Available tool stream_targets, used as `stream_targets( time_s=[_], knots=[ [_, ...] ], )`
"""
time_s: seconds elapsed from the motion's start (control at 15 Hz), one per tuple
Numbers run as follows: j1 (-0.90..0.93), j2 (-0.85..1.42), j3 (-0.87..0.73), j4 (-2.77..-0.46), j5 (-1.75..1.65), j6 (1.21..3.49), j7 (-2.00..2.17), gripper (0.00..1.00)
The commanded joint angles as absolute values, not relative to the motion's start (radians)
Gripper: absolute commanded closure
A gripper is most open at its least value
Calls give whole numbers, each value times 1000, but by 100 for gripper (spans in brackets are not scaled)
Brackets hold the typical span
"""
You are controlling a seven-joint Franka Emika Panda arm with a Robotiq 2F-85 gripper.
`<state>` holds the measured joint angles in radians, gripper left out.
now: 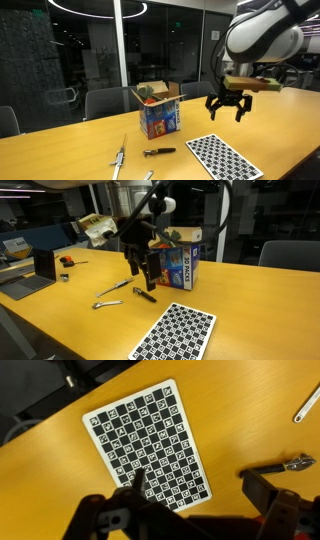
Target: Put the tool inside the box.
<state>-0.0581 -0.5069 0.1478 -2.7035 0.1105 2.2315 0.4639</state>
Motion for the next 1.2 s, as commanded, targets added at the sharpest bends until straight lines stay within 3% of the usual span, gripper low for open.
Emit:
stream_targets(
  time_s=[0.0,1.13],
  knots=[
    [-30,-259,183,-2542,205,2223,624,0],
    [147,661,61,-1686,349,2073,1313,0]
  ],
)
